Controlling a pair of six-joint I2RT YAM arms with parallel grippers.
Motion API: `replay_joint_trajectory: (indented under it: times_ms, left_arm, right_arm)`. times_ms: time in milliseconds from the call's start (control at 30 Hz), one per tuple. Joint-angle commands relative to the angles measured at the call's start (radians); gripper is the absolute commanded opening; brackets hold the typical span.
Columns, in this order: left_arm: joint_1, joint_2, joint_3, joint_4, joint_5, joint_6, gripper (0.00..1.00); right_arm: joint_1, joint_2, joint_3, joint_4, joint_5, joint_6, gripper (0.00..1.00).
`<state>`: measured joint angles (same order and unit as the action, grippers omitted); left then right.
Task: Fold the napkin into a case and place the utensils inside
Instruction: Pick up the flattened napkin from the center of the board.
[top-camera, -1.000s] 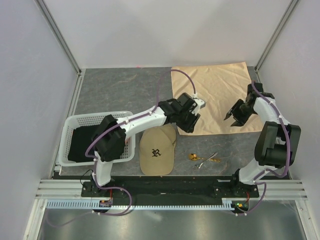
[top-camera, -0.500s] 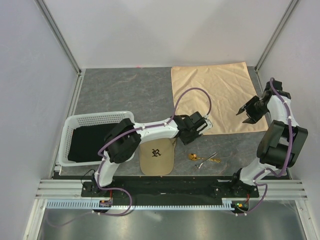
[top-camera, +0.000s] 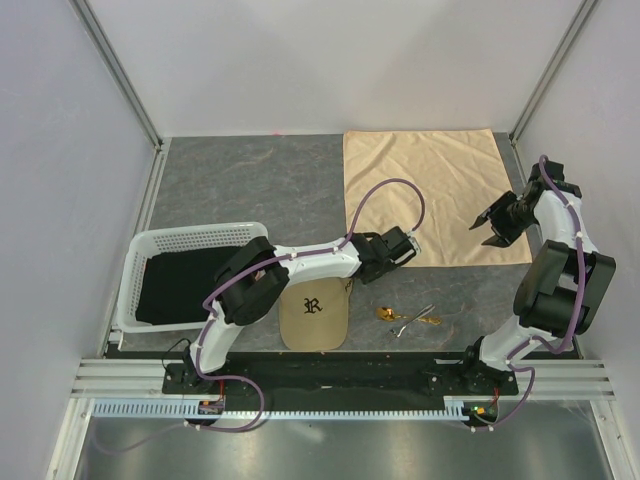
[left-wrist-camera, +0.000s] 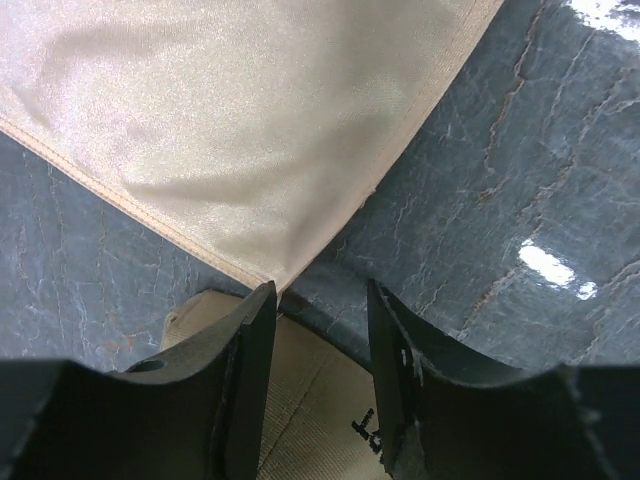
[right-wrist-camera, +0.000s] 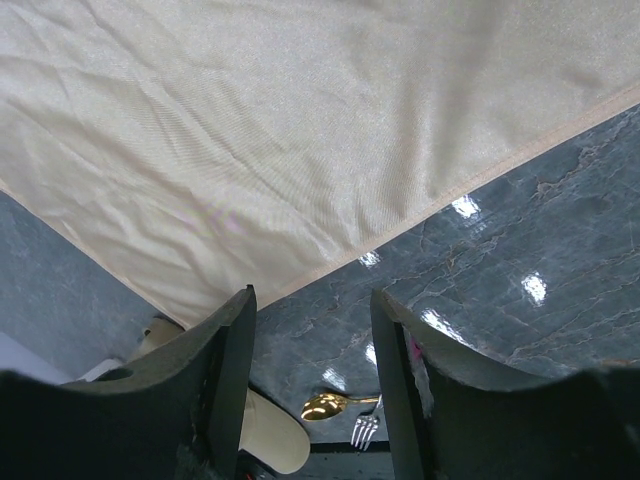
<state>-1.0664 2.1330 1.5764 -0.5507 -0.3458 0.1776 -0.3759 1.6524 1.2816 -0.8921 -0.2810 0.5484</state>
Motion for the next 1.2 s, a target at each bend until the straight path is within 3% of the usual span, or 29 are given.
replay_joint_trajectory:
  times_ms: [0, 600, 867, 1000, 1167]
  left_arm:
    - [-0.007, -0.033, 0.025, 0.026, -0.052, 0.049, 0.48]
    - [0.028, 0.016, 0.039, 0.011, -0.065, 0.079, 0.45]
    - [0.049, 0.051, 0.082, 0.006, 0.011, 0.077, 0.42]
    - [0.052, 0.065, 0.089, -0.020, 0.054, 0.065, 0.35]
    - [0.062, 0.077, 0.109, -0.071, 0.177, 0.023, 0.13]
  right_arm:
    - [0.000, 0.000, -0.005, 0.001, -0.017, -0.005, 0.57]
    - [-0.001, -0.006, -0.018, 0.005, -0.024, -0.002, 0.57]
    - [0.000, -0.005, -0.022, 0.002, -0.030, -0.005, 0.58]
    - [0.000, -0.003, -0.015, -0.002, -0.026, -0.010, 0.59]
    - [0.000, 0.003, 0.005, -0.011, 0.020, -0.007, 0.59]
